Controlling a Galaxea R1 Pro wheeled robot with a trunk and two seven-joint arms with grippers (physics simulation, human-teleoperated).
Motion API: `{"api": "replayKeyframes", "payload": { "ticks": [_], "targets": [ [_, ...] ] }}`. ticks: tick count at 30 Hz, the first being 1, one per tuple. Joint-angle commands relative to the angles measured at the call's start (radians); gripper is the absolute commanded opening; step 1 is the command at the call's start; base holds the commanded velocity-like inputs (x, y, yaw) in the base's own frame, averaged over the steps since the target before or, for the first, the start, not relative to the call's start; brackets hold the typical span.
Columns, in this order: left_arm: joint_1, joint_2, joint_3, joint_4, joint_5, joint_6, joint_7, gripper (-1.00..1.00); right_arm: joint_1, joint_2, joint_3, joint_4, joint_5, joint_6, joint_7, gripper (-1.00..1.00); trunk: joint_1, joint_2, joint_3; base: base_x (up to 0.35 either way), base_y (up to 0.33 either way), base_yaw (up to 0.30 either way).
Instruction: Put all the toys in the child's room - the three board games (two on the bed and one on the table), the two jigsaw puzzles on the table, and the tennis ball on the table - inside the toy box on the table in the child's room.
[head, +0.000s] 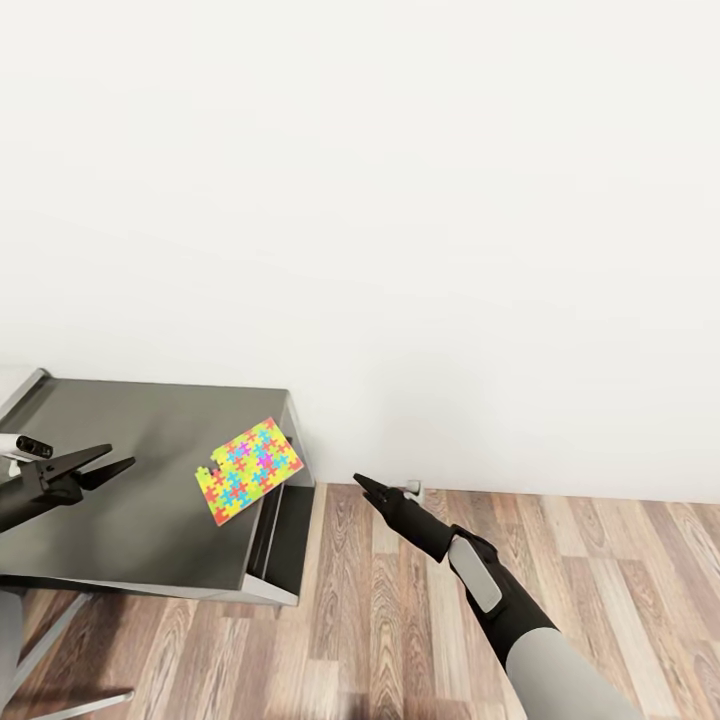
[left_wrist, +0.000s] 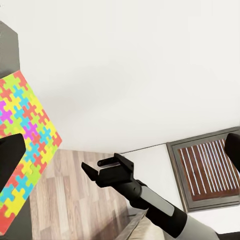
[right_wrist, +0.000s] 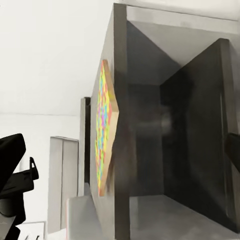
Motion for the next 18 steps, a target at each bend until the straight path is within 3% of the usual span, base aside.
{"api": "replayKeyframes", "payload": {
  "ticks": [1,10,18],
  "targets": [
    [0.000,0.000,0.000,0.000,-0.001,0.010,-0.004,1.00,0.000,0.001,0.001,0.000,-0.010,0.008,-0.001,1.00,0.004,-0.008,-0.004,0.000,0.000,0.000],
    [0.000,0.000,0.000,0.000,0.000,0.010,-0.004,1.00,0.000,0.008,0.002,0.001,-0.009,0.006,-0.001,1.00,0.008,-0.015,0.000,0.000,0.000,0.128],
    [0.000,-0.001,0.001,0.000,0.000,0.009,-0.004,1.00,0.000,0.008,0.002,0.002,-0.009,0.005,-0.001,1.00,0.008,-0.015,0.001,0.000,0.014,0.032]
  ]
}}
